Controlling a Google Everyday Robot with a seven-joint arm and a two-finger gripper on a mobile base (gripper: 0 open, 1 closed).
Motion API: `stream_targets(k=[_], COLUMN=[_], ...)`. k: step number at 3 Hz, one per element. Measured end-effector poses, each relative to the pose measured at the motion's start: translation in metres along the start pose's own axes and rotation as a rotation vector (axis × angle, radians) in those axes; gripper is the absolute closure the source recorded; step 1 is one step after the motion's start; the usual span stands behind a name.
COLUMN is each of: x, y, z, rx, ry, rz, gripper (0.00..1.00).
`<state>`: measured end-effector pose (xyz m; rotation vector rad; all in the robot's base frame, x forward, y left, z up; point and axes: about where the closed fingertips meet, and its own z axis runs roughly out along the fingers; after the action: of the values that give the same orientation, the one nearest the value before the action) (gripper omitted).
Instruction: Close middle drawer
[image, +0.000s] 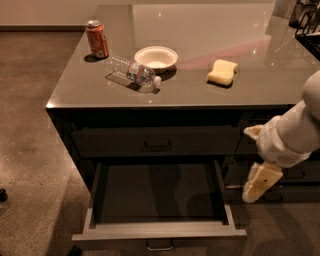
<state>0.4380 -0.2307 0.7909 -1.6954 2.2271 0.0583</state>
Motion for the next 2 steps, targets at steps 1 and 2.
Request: stream_targets(k=[1, 2], x=[0.004, 0.025], y=[0.028, 0.056], z=[0.063, 0.139], rx=[-0.034, -0.014], ry=[-0.035, -0.104], rz=[-0.035, -0.084], gripper=[0.0, 0.0])
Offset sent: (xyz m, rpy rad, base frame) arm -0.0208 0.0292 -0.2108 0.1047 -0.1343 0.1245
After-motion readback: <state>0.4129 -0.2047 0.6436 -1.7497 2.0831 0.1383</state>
